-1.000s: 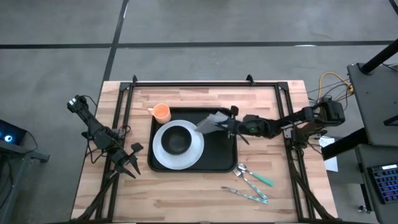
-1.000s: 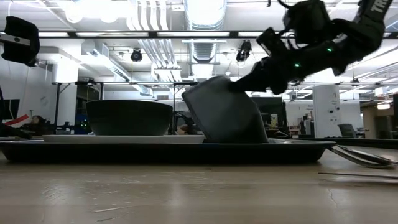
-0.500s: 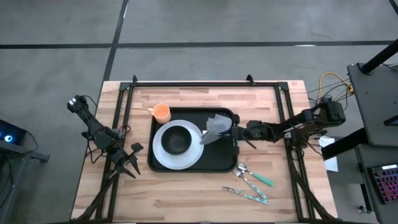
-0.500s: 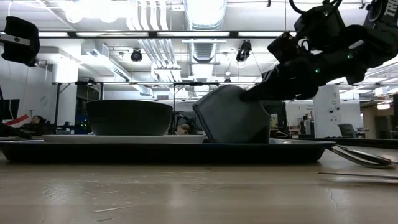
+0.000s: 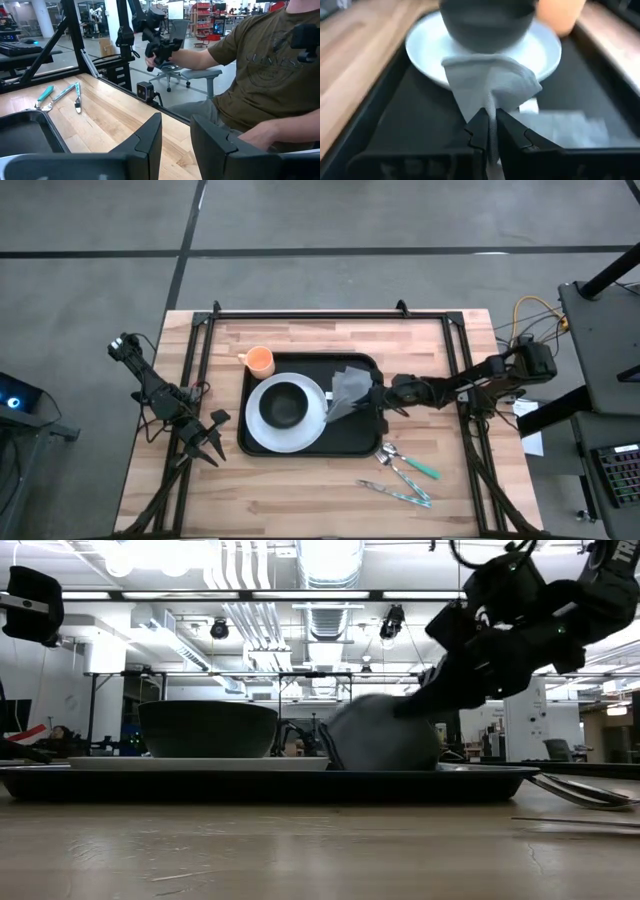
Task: Set up tray
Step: Put the napkin on the tray to the right of the plate, then adjust the napkin on the serving tray to fix the position
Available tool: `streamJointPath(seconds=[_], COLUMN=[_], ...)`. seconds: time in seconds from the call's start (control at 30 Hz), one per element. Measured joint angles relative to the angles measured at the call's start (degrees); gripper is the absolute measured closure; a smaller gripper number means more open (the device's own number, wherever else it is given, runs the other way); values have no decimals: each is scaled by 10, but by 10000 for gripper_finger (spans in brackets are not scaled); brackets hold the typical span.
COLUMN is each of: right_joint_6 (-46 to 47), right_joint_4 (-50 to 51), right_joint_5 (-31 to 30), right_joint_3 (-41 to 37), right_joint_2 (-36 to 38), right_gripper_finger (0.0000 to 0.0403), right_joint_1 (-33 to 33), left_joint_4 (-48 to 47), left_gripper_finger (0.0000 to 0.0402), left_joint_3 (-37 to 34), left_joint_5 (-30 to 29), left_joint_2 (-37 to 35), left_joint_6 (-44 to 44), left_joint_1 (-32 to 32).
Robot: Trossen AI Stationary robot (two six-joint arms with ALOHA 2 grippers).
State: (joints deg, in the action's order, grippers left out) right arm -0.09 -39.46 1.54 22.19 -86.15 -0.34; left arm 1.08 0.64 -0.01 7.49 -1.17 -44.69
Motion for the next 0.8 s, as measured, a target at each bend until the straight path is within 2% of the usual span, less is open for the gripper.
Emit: streamJointPath(seconds=[0.37, 0.6, 0.8], right_joint_6=[114, 175, 165], right_joint_4=[247, 273, 271], right_joint_5=[22, 41, 66], right_joint_3=[61, 80, 88], right_joint_2=[76, 128, 137], right_gripper_finger=[290, 220, 196], right_joint_1=[1, 20, 25], left_joint_4=[0, 0, 0], left_gripper_finger=[318, 318, 318], left_joint_3=[0, 0, 0], left_joint_5=[0, 0, 0], left_joint_2=[0, 0, 0], left_joint_6=[0, 0, 0], left_joint_1=[0, 0, 0])
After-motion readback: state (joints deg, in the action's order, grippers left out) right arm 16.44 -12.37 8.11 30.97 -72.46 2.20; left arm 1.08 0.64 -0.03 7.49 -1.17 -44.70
